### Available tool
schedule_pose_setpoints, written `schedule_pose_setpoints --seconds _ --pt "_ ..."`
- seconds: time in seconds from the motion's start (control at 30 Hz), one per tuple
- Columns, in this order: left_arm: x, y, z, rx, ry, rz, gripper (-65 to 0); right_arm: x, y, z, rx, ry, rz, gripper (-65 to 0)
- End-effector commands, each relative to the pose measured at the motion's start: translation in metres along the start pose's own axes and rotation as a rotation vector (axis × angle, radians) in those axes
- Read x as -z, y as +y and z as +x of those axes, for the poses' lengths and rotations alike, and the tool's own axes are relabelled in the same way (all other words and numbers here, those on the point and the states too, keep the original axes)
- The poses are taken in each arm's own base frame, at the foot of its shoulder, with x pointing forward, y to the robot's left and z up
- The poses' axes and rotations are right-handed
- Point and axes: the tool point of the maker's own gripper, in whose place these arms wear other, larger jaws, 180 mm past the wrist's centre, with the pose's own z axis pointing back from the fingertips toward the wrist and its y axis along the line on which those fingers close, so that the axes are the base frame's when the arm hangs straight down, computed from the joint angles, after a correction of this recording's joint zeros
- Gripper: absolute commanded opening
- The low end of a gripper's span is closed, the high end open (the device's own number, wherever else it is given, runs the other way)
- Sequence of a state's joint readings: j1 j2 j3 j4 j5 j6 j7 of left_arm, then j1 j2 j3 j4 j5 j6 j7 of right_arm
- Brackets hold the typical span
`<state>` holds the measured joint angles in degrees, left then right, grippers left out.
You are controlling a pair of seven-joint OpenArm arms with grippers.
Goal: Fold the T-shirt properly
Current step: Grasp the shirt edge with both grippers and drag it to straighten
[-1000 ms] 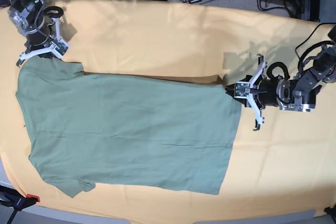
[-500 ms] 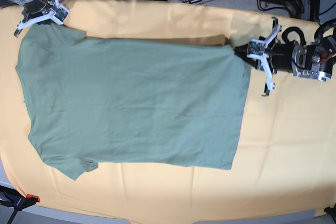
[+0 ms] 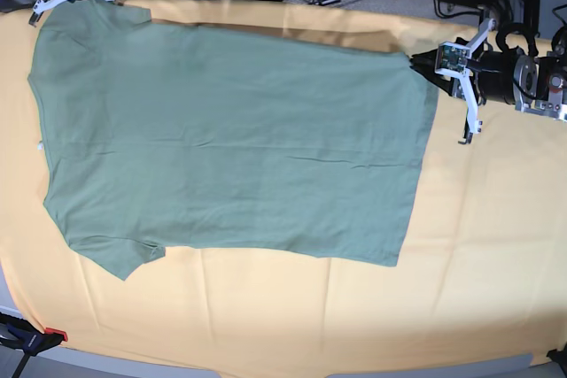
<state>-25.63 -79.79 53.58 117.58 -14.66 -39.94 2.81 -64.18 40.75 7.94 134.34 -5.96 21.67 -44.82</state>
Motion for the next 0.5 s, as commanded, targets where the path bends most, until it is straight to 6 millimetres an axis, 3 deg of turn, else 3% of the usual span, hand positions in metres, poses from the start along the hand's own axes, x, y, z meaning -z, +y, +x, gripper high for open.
schedule_pose_setpoints --seconds 0.0,0.17,0.27,0.47 --pt "-0.007 -0.001 0.002 -0.008 -0.002 0.002 -65.0 -0.004 -0.001 -0.004 -0.006 0.016 -0.007 -65.0" --pt "0.001 -0.027 -0.011 -0.046 0.054 -0.067 -65.0 -0.004 -0.006 -0.008 -0.022 0.033 -0.036 -65.0" --pt "0.001 -0.028 -0.014 -0.042 0.069 -0.068 -65.0 -0.005 -0.014 -0.008 -0.007 0.027 -0.068 -65.0" --pt "0.007 -0.024 -0.008 -0.029 0.045 -0.062 -65.0 -0.012 -0.043 0.026 0.013 -0.182 -0.185 -65.0"
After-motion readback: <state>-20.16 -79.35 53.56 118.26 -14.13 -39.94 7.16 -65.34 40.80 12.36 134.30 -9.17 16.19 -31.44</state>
